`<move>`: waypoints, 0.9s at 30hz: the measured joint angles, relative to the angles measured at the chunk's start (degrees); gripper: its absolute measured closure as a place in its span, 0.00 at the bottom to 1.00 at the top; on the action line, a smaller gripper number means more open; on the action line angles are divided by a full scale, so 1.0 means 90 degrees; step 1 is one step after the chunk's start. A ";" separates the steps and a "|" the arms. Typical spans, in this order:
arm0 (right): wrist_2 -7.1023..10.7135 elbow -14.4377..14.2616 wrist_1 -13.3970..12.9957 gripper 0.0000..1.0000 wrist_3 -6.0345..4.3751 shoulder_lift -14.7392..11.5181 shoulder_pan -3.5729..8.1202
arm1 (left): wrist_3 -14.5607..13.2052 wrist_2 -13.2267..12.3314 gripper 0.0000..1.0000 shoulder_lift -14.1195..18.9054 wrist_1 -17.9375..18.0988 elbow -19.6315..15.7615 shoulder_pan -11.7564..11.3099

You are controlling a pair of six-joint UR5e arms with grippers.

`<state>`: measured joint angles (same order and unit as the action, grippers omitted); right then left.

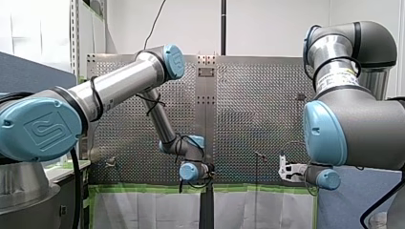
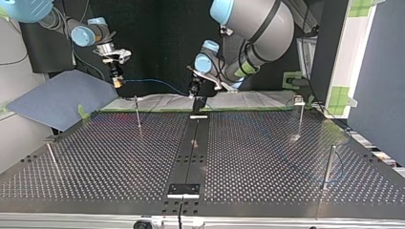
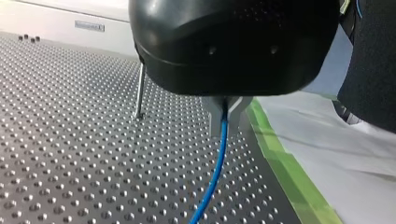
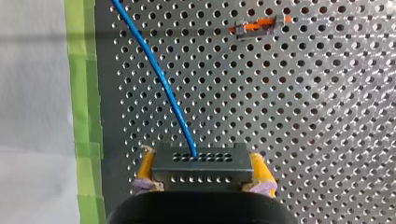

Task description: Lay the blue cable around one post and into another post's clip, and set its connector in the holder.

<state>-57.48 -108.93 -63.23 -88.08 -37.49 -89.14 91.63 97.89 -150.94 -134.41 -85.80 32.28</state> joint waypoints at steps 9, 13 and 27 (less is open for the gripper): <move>-0.0141 0.0041 0.0057 1.00 0.0030 -0.0017 0.0140 | -0.0024 0.0024 1.00 0.0002 0.0001 0.0139 0.0188; -0.0153 0.0063 0.0083 1.00 0.0035 -0.0021 0.0214 | -0.0025 0.0033 1.00 0.0001 -0.0008 0.0228 0.0250; -0.0159 0.0381 0.0218 1.00 -0.0036 -0.0022 0.0405 | -0.0018 0.0045 1.00 0.0000 -0.0275 0.0542 0.0433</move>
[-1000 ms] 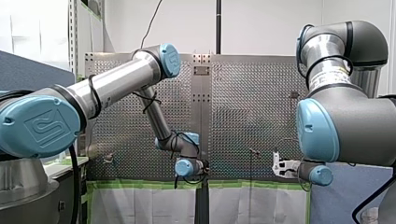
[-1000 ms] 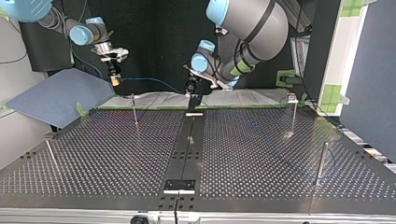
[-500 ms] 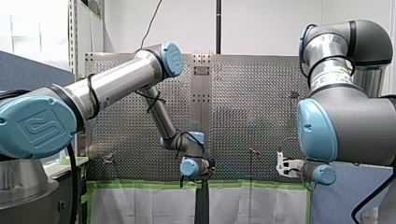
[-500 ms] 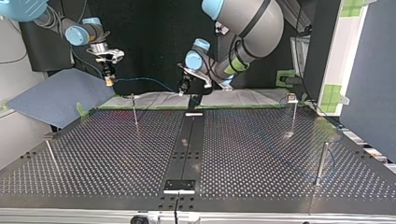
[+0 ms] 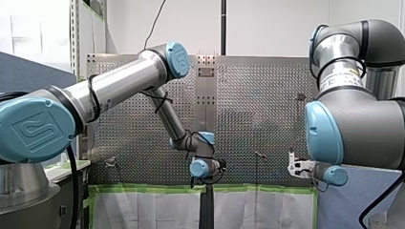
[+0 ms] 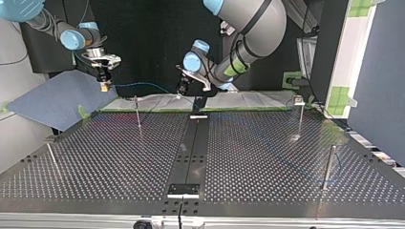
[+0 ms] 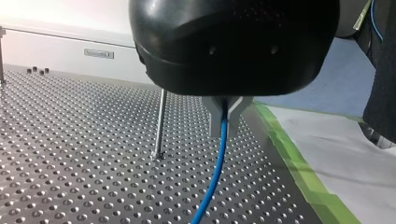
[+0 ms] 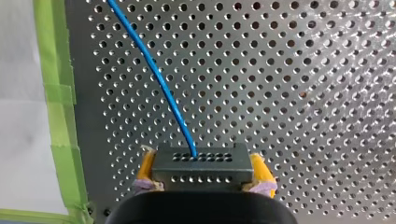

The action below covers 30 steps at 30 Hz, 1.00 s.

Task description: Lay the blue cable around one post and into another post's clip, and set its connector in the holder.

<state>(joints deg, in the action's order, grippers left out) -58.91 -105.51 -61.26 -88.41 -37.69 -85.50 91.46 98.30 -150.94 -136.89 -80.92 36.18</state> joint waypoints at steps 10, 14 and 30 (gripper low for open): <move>0.0016 0.0169 0.0004 1.00 -0.0128 0.0001 0.0134 | 0.0213 0.0000 1.00 -0.0005 -0.0032 0.0056 0.0075; 0.0016 0.0243 0.0015 1.00 -0.0170 0.0001 0.0178 | 0.0261 0.0003 1.00 -0.0007 -0.0035 0.0075 0.0107; 0.0021 0.0362 -0.0017 1.00 -0.0306 0.0007 0.0328 | 0.0576 0.0158 1.00 -0.0010 -0.0054 0.0288 0.0301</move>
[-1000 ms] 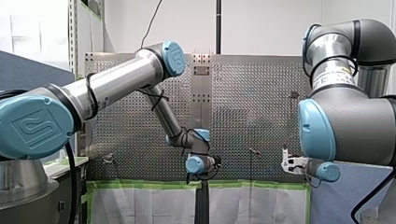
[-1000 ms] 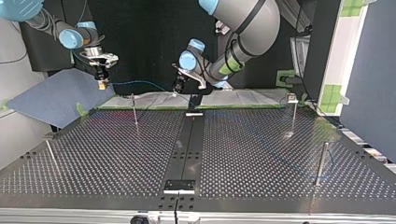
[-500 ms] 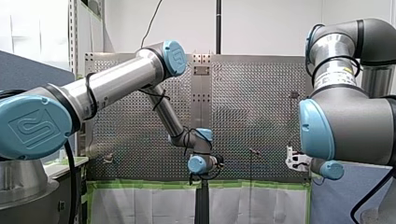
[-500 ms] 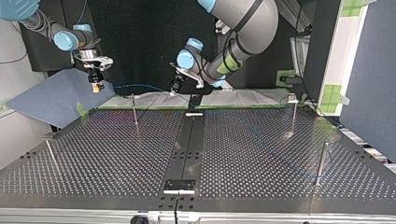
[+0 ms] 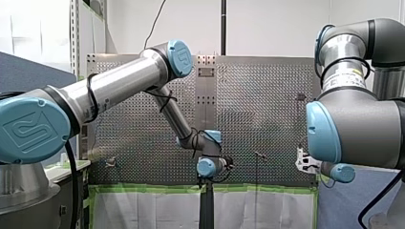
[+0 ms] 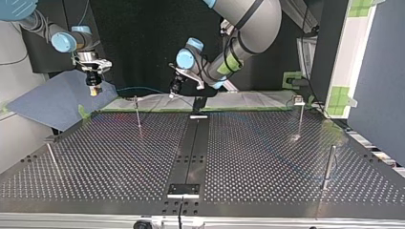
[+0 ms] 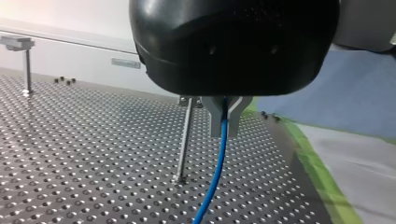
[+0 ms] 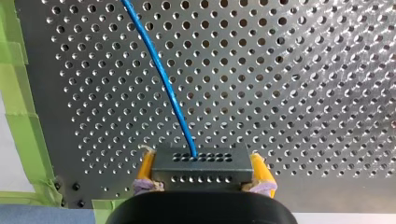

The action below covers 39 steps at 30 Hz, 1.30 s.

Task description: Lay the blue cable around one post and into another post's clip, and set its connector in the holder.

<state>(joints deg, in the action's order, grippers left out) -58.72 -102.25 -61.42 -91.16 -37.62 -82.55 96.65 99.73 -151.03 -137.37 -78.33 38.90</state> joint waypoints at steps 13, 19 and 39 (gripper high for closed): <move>-0.0001 0.0178 0.0090 1.00 -0.0061 0.0001 0.0054 | 0.0129 0.0008 1.00 -0.0001 -0.0165 0.0197 0.0017; 0.0000 0.0238 0.0077 1.00 -0.0121 0.0001 0.0072 | 0.0130 0.0008 1.00 -0.0003 -0.0216 0.0231 0.0033; 0.0009 0.0472 0.0113 1.00 -0.0234 0.0004 0.0075 | 0.0161 0.0128 1.00 -0.0010 -0.0476 0.0508 0.0170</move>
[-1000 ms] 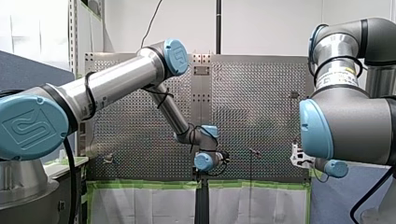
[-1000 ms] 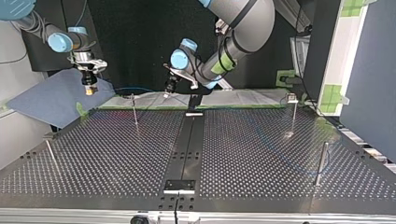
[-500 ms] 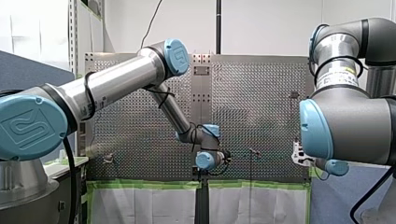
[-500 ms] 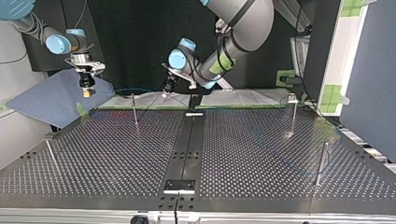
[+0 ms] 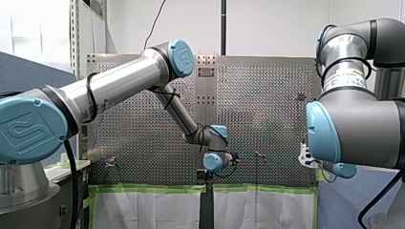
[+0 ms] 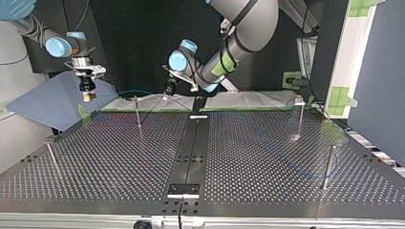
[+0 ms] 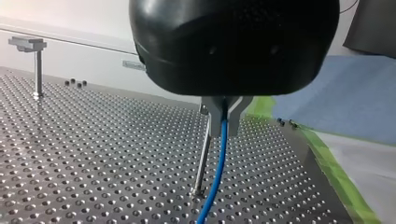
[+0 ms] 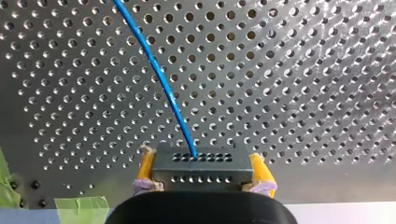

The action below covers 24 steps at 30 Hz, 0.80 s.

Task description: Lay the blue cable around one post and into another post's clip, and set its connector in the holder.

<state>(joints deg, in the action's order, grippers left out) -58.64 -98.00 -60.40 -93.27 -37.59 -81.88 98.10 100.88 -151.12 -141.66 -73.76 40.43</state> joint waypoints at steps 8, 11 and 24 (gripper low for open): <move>0.0001 0.0039 0.0019 1.00 -0.0010 0.0000 0.0008 | 0.0024 0.0074 1.00 -0.0102 -0.0102 0.0097 -0.0002; 0.0001 0.0041 0.0016 1.00 -0.0010 0.0000 0.0009 | 0.0017 0.0084 1.00 -0.0211 -0.0213 0.0200 0.0019; -0.0017 0.0132 0.0032 1.00 -0.0050 0.0000 0.0032 | 0.0058 0.0085 1.00 -0.0281 -0.0355 0.0461 0.0031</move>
<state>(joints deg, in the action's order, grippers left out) -58.79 -96.81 -60.11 -93.72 -37.59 -81.59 98.62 101.64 -153.65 -144.85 -69.62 40.71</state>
